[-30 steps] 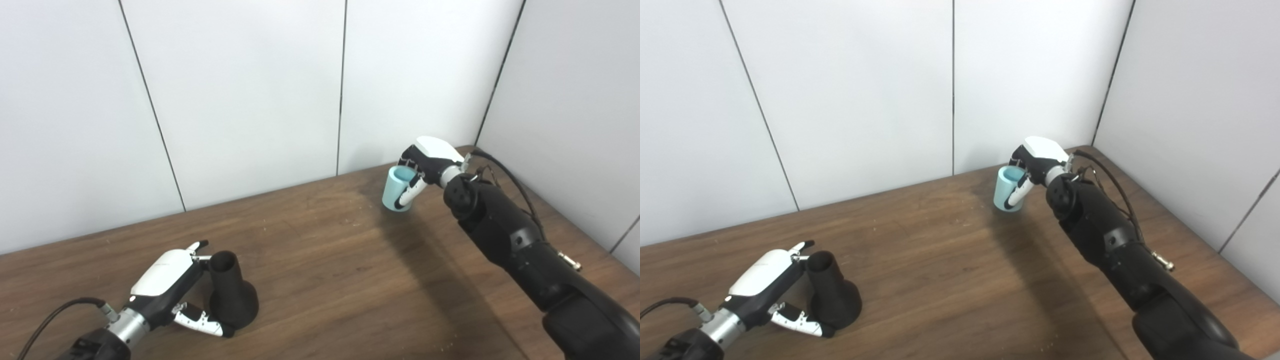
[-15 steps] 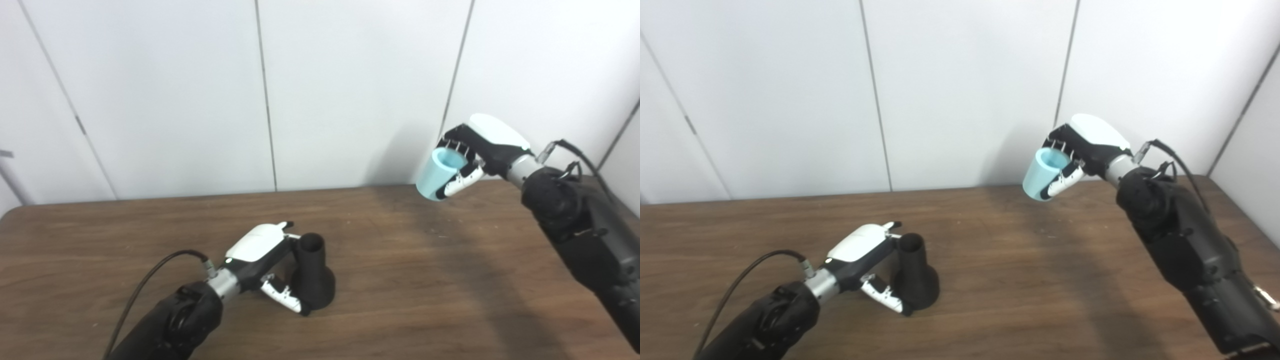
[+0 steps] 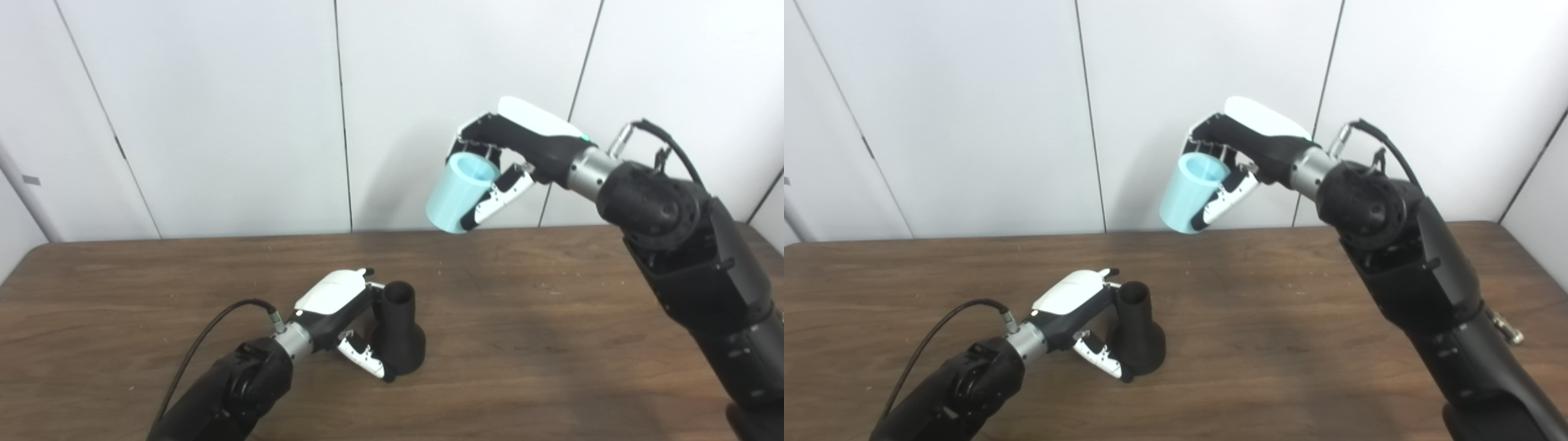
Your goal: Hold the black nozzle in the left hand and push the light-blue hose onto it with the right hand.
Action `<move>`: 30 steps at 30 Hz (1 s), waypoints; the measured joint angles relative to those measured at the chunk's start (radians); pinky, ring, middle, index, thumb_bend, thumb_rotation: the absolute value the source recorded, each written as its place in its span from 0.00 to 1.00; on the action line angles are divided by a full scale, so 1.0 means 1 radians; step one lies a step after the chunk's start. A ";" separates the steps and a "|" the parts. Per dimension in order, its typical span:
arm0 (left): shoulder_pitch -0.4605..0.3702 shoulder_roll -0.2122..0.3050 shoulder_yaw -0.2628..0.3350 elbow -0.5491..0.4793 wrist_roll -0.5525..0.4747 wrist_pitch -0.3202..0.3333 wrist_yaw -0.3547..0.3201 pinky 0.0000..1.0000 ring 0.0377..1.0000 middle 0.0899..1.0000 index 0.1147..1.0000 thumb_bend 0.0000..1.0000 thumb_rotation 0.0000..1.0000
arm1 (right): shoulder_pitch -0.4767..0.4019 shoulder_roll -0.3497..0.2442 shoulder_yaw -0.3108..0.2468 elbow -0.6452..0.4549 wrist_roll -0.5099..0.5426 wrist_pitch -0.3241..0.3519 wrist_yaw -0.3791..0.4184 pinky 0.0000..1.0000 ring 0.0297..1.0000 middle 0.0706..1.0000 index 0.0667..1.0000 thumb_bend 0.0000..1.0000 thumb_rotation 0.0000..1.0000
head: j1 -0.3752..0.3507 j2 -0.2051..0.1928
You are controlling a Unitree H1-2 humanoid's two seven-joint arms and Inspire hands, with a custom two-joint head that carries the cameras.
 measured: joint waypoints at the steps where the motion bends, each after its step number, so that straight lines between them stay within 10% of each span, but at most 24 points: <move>1: -0.002 0.000 -0.002 0.000 0.003 0.002 -0.001 1.00 0.62 0.46 0.40 0.52 0.00 | -0.006 0.000 0.005 0.000 0.001 -0.001 0.007 0.38 0.45 0.44 0.44 0.50 0.00 | 0.000 0.000; 30: -0.009 -0.001 -0.009 -0.028 0.023 0.040 -0.035 1.00 0.67 0.49 0.38 0.52 0.00 | -0.054 0.056 0.154 0.006 -0.057 -0.031 0.170 0.38 0.46 0.44 0.43 0.50 0.00 | 0.005 0.032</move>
